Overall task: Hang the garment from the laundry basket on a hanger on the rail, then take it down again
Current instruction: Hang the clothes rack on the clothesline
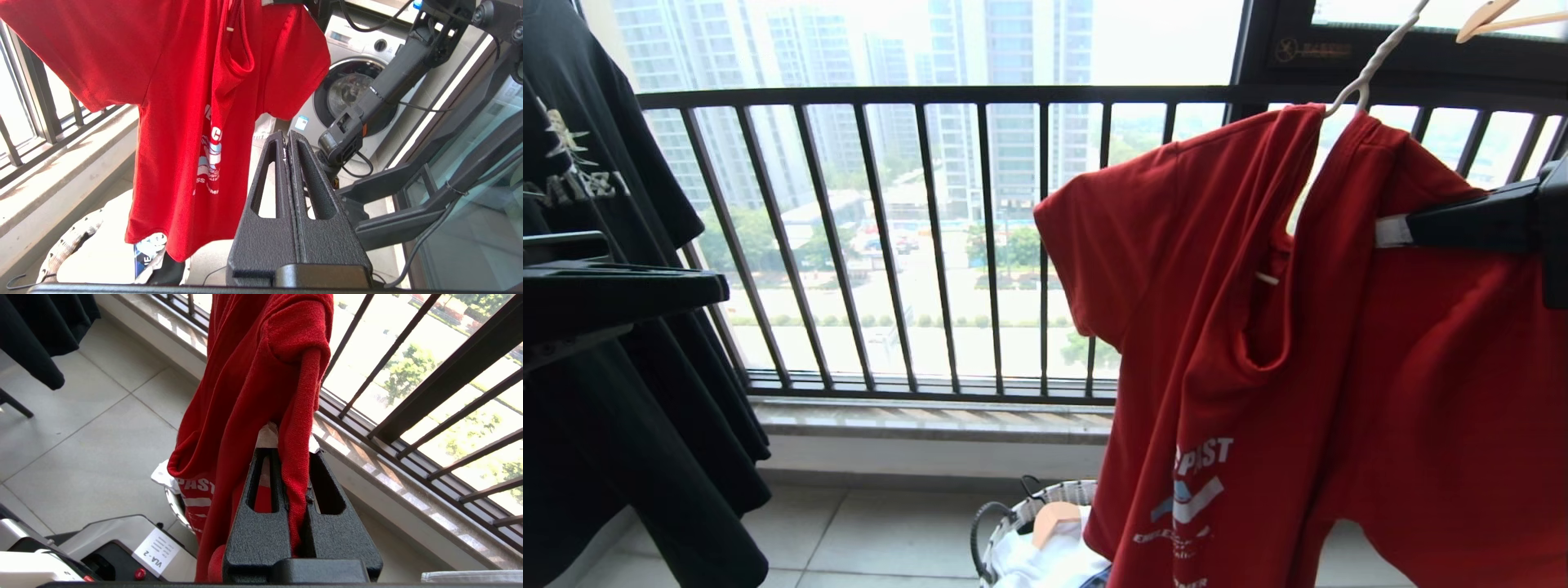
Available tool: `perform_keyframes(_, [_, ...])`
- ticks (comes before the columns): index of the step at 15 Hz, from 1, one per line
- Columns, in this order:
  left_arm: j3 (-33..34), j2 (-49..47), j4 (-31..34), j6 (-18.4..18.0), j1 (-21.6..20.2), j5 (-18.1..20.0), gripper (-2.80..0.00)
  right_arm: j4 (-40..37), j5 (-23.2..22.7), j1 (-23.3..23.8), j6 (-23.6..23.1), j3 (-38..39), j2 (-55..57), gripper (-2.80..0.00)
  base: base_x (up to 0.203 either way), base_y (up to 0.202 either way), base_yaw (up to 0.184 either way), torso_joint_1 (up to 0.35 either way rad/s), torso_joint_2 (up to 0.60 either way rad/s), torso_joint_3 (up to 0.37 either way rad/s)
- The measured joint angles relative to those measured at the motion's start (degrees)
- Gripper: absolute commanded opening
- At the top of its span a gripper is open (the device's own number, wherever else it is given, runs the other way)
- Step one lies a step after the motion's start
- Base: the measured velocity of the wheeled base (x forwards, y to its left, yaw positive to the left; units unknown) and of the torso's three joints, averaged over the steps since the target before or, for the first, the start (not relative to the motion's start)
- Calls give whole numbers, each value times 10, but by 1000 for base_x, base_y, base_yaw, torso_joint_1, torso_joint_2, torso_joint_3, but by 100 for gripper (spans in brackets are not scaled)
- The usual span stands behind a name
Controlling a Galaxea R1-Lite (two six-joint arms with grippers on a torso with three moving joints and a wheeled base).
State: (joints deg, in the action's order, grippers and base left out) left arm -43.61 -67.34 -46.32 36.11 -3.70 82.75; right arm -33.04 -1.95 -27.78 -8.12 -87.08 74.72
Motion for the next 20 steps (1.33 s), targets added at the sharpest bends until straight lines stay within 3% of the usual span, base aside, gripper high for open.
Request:
perform_keyframes(6, [-6,-59,-1,-1,157,-222,-280,0,26,-2,2,18,-14,-280,0,0,0,175,-474,-307])
perform_keyframes(8, [-8,-79,0,-13,207,-306,-280,0,50,-2,2,23,-22,-280,0,0,0,198,-507,-300])
perform_keyframes(10, [-2,-89,2,-32,236,-364,-280,0,65,-1,2,25,-28,-280,0,0,0,208,-511,-302])
perform_keyframes(15, [26,-80,8,-34,249,-415,-280,0,75,-1,2,56,-45,-280,0,0,0,228,-533,-309])
perform_keyframes(20, [23,-73,81,-37,288,-468,-280,1,78,-1,3,111,-76,-280,0,0,0,260,-579,-320])
